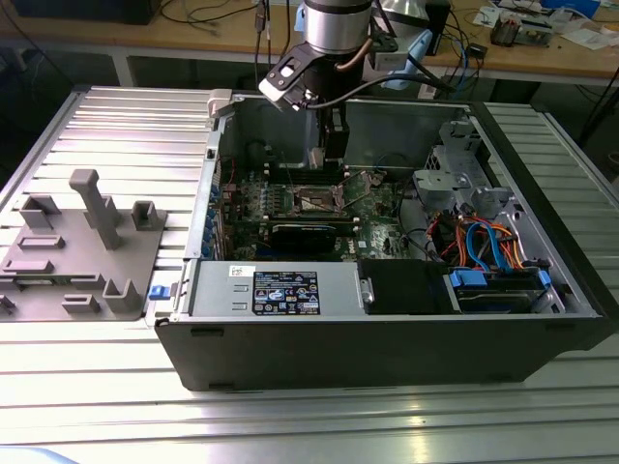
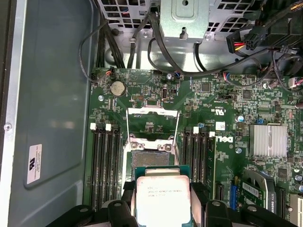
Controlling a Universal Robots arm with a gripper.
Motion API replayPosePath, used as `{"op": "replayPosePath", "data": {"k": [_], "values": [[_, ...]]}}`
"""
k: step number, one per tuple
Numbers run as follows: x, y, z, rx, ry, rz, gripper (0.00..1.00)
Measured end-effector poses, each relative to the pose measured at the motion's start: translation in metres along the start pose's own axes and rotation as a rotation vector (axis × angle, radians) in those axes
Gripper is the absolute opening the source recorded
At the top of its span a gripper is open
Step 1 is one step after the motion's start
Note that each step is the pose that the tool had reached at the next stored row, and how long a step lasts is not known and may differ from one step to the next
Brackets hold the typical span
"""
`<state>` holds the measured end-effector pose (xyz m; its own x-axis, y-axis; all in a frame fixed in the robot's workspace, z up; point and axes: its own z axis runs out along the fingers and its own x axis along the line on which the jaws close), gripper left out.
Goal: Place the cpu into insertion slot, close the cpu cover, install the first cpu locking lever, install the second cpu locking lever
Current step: 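Place the cpu into insertion slot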
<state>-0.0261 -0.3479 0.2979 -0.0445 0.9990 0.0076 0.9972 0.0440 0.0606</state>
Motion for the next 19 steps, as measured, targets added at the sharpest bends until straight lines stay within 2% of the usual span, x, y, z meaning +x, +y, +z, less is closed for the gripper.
{"op": "replayPosePath", "data": {"k": [19], "values": [[0.0000, -0.0004, 0.0052, 0.0000, 0.0009, 0.000, 0.55]]}}
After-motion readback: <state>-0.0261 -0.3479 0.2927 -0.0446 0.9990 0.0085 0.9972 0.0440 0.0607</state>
